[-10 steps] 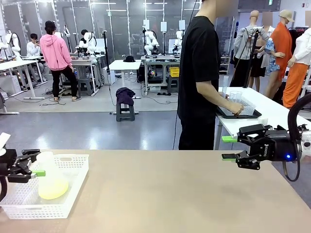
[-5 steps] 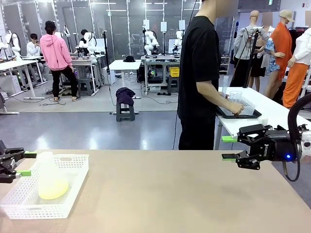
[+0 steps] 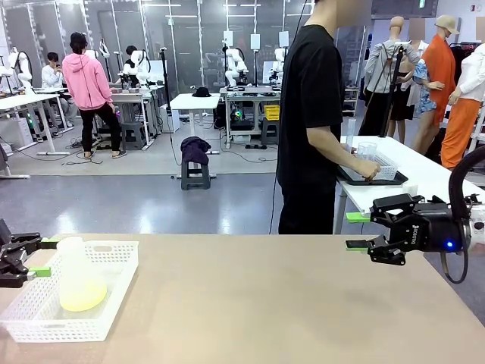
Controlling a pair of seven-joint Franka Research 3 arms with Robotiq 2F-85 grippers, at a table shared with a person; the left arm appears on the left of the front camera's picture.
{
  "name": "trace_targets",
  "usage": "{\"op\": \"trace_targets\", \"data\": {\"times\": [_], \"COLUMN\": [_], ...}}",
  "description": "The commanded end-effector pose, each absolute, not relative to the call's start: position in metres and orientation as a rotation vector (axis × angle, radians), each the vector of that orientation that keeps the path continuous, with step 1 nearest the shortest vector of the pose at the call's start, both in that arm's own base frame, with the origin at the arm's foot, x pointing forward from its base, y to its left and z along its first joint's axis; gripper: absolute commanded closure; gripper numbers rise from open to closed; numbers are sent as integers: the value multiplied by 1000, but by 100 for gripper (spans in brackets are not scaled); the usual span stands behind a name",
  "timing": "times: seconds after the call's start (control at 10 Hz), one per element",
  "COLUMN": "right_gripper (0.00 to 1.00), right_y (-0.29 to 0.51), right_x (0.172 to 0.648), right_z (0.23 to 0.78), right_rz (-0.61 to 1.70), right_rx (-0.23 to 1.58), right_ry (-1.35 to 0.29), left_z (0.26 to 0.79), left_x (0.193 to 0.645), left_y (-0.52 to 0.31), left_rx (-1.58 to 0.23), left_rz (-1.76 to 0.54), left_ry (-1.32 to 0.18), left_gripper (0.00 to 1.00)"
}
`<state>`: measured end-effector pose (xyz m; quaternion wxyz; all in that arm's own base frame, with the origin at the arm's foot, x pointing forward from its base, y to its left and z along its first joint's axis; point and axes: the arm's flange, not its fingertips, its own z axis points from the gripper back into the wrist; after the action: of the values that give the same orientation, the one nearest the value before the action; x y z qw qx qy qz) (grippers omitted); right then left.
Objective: Prepare the solutions needed for the experiment.
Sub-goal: When the human places the Big flask in the center of the table, pick up the Big flask and place it in the left Organizing basket.
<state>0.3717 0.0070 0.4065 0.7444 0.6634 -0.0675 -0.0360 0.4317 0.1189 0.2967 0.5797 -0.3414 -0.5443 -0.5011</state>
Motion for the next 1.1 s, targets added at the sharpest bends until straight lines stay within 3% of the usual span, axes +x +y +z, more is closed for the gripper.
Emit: {"op": "trace_targets", "data": {"times": [0.0, 0.2, 0.6, 0.8, 1.0], "right_gripper": [36, 36, 36, 36, 36], "right_y": [8, 8, 8, 8, 8], "right_x": [372, 372, 372, 372, 372], "right_z": [408, 408, 408, 408, 408], "right_rz": [-74, -74, -74, -74, -74], "right_rx": [1458, 1458, 1458, 1458, 1458], "right_ry": [-154, -154, -154, -154, -154], "left_z": [299, 297, 327, 350, 370], "left_x": [436, 432, 382, 365, 360], "left_y": [120, 119, 191, 196, 197], "left_rx": [-789, -798, -891, -1034, -1324], "left_rz": [-1177, -1171, -888, -637, -381], "left_ry": [-1269, -1273, -1161, -932, -729], "left_gripper": [0, 0, 0, 0, 0]}}
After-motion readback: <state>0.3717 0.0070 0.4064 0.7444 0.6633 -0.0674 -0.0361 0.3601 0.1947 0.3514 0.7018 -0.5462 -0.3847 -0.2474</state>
